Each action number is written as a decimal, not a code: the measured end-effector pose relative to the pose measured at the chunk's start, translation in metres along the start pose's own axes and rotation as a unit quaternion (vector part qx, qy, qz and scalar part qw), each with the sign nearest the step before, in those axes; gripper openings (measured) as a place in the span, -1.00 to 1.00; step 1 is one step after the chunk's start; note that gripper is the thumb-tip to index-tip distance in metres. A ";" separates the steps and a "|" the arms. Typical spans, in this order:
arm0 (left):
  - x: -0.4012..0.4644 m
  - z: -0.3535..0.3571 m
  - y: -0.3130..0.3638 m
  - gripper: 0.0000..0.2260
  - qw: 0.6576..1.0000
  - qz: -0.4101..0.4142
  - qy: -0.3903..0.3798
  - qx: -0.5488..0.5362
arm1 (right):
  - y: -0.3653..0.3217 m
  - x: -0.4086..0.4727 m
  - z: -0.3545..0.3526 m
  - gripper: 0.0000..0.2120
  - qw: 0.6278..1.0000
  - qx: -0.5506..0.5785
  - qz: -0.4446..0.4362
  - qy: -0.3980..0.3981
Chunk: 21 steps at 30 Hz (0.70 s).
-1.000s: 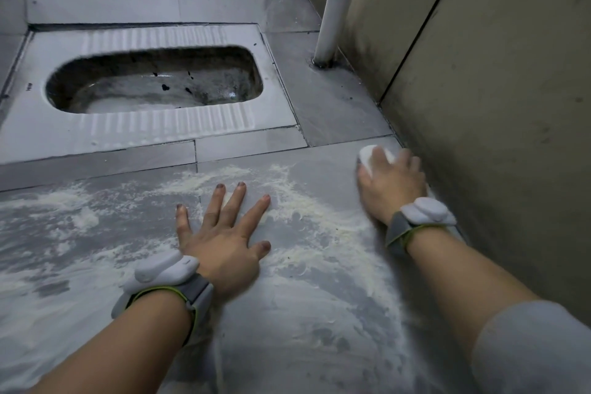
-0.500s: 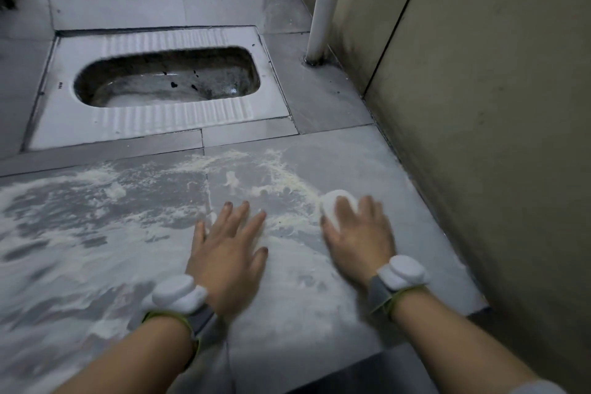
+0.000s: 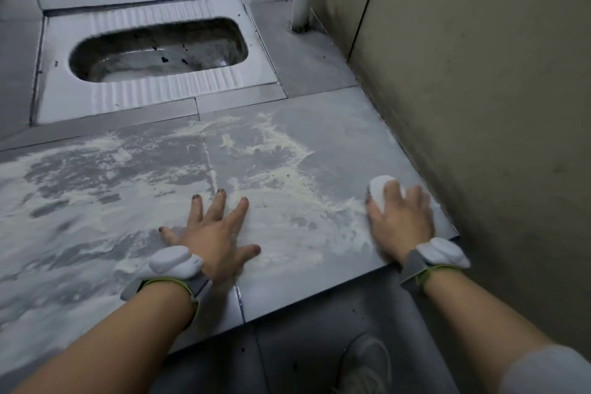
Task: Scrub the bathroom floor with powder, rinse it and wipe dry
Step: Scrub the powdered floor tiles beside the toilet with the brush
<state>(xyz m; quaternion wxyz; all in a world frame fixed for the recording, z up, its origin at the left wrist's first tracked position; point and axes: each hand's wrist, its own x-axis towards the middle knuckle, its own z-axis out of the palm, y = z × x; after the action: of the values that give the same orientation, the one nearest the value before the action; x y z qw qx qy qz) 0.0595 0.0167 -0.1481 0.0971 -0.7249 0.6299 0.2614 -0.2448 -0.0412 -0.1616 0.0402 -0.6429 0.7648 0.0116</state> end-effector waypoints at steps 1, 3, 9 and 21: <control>0.000 0.001 -0.001 -0.24 1.000 0.000 0.003 0.002 | -0.014 -0.010 0.001 -0.55 1.000 0.002 -0.018 -0.002; 0.001 0.003 -0.002 -0.24 1.000 0.002 0.009 0.006 | -0.050 -0.030 0.003 -0.53 0.997 0.019 -0.066 -0.021; 0.002 0.005 -0.004 -0.22 1.000 0.006 0.020 0.017 | -0.074 -0.034 -0.003 -0.54 0.989 0.074 -0.121 -0.035; 0.004 0.007 -0.005 -0.24 1.000 0.013 0.021 0.018 | -0.073 -0.077 0.019 -0.61 0.996 0.071 -0.012 0.052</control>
<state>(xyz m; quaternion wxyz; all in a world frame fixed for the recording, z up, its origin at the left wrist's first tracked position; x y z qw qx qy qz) 0.0626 0.0170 -0.1567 0.0938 -0.7203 0.6455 0.2359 -0.1593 0.0228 -0.1727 0.0460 -0.6470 0.7573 -0.0764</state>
